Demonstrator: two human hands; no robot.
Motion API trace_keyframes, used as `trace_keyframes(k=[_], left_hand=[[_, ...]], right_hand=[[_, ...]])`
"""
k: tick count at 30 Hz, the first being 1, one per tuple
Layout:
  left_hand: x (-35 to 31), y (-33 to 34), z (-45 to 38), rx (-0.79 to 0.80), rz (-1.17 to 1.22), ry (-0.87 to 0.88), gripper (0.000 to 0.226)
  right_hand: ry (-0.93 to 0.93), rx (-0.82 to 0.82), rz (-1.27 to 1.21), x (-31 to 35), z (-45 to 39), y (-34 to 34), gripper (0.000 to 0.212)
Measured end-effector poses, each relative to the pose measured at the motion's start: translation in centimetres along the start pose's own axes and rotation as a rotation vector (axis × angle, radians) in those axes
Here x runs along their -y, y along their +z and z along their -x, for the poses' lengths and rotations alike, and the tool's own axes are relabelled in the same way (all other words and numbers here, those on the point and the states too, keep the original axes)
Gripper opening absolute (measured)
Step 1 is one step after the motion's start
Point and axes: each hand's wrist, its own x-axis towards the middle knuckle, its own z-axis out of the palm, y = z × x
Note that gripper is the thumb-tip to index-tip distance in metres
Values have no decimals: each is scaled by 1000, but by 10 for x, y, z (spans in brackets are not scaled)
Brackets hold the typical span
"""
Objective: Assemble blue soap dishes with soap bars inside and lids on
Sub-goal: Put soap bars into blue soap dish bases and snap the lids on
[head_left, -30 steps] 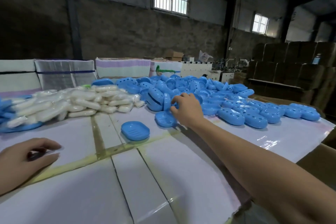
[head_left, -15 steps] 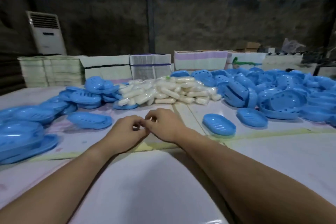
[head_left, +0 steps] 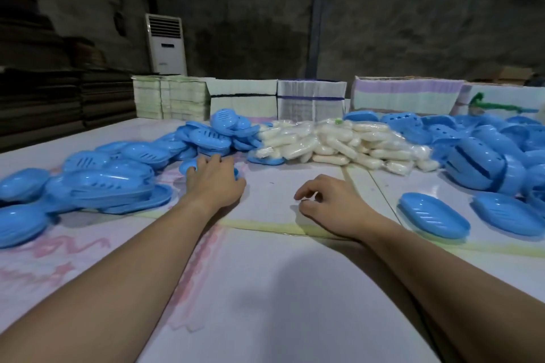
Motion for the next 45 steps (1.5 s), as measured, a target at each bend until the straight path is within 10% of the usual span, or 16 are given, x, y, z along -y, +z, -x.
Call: trace_keyframes(k=[19,24,28,32,38,45], left_hand=[[2,-22,0,-60,91,34,29],[-17,-26,8,-276,396,319,18],[-36,-19,24,-26,549,646,24],[-39,-9,28,144,626,590,46],[-49,10,29,144,656,478,5],[-51,9,31,78,642,508,22]], right_hand=[[34,-1,-43,3,5,-4,15],[58,-33,-67,3,5,-5,15],[140,-165,-115,-3,3,-10,15],[227,-286,-181,-16,3,-18,17],[340,-207,91,-44,-15,-14,40],[342,-110,524,-73,-58,-8,52]])
